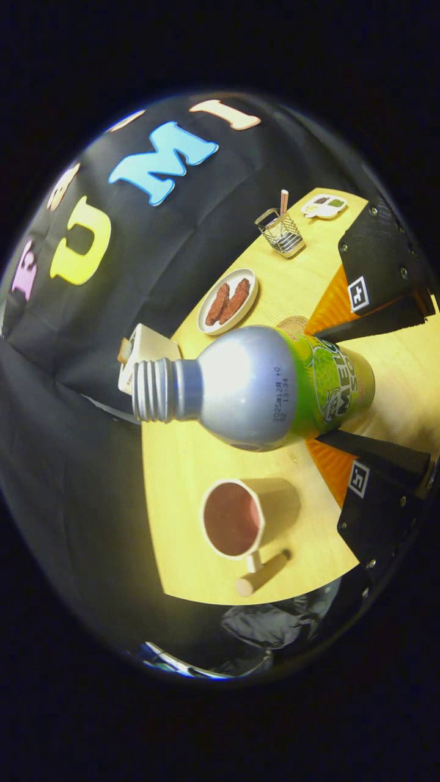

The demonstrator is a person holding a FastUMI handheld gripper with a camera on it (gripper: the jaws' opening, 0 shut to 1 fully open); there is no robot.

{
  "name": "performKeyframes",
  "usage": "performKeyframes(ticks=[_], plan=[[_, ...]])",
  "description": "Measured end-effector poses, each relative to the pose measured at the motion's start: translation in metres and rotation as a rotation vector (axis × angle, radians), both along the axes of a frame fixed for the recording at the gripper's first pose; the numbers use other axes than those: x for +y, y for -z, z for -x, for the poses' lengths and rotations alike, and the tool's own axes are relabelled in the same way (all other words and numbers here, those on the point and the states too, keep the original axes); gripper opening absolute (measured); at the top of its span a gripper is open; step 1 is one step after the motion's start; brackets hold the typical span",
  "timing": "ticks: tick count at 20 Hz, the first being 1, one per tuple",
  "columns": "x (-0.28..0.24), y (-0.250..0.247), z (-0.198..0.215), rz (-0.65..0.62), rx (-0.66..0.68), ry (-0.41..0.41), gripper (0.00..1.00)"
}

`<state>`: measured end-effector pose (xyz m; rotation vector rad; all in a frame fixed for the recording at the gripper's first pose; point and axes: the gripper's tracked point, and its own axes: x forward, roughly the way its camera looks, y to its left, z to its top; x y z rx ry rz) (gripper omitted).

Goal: Take the bottle from table, then pour the juice into the cup, finally place the bottle on the coaster

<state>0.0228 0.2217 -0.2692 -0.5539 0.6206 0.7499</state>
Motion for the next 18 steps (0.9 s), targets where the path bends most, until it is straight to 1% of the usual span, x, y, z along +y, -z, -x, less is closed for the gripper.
performKeyframes(ticks=[6,8,12,18], plan=[[-0.001,0.001,-0.041,-0.134,0.025,0.103,0.73],[-0.003,-0.002,-0.059,-0.164,0.001,0.133,0.74],[-0.002,0.002,-0.086,-0.200,-0.042,0.167,0.73],[0.002,0.017,-0.116,-0.233,-0.069,0.205,0.74]])
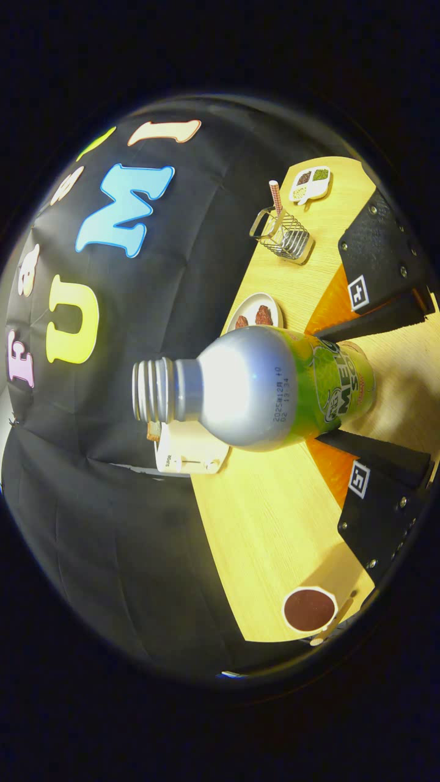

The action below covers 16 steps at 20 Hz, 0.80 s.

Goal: Take the bottle from table, then pour the juice into the cup, finally place the bottle on the coaster

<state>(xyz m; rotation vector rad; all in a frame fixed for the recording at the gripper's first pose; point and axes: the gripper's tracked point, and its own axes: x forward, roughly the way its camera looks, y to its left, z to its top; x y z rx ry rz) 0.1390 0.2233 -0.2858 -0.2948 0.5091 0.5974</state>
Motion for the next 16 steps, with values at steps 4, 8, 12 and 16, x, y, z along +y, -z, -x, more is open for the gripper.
performKeyframes(ticks=[4,8,12,16], plan=[[0.003,0.010,-0.013,-0.028,0.003,0.024,0.74],[0.003,0.022,-0.023,-0.035,-0.003,0.046,0.75],[-0.002,0.038,-0.027,-0.034,0.015,0.073,0.76],[-0.001,0.043,-0.029,-0.073,0.019,0.094,0.76]])
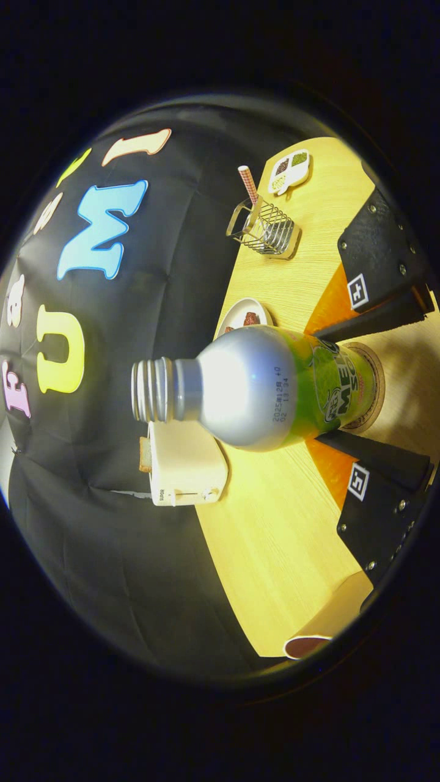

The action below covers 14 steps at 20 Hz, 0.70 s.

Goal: Take the bottle from table, then pour the juice into the cup, finally place the bottle on the coaster

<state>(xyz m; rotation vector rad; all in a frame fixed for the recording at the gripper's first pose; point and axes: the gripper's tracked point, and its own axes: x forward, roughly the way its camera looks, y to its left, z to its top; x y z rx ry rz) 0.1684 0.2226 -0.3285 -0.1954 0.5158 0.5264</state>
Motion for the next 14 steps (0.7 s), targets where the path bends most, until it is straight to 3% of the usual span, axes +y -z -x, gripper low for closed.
performKeyframes(ticks=[6,8,14], plan=[[-0.002,0.000,0.000,-0.022,0.015,0.026,0.81],[-0.005,-0.003,0.000,-0.026,0.016,0.032,0.99],[-0.016,-0.032,0.011,-0.040,0.015,0.064,0.99]])
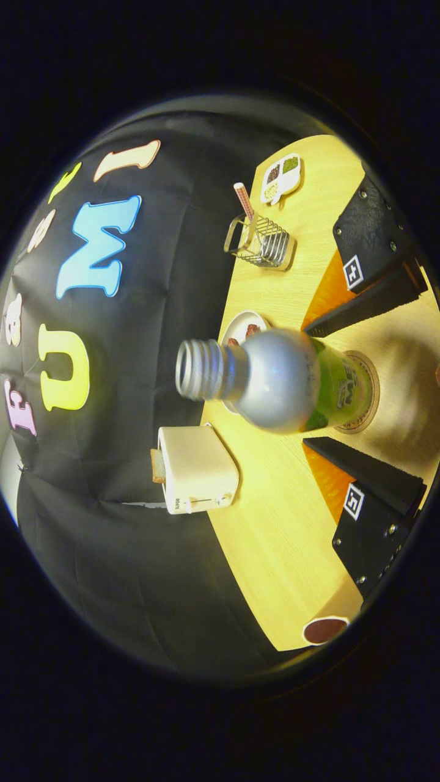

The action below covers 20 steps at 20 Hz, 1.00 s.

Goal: Take the bottle from table, then pour the juice into the cup, finally place the bottle on the coaster

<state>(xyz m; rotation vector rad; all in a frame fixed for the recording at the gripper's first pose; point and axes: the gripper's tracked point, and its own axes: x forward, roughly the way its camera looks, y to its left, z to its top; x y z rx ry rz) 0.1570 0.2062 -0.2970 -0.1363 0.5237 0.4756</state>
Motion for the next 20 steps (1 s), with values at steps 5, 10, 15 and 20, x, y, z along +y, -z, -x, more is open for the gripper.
performKeyframes(ticks=[5,10,15,20], plan=[[-0.017,-0.063,0.023,-0.078,-0.039,0.045,0.99],[-0.043,-0.122,0.045,-0.095,-0.099,0.086,0.99],[-0.072,-0.173,0.063,-0.091,-0.165,0.139,0.99],[-0.101,-0.224,0.082,-0.076,-0.250,0.185,0.99]])
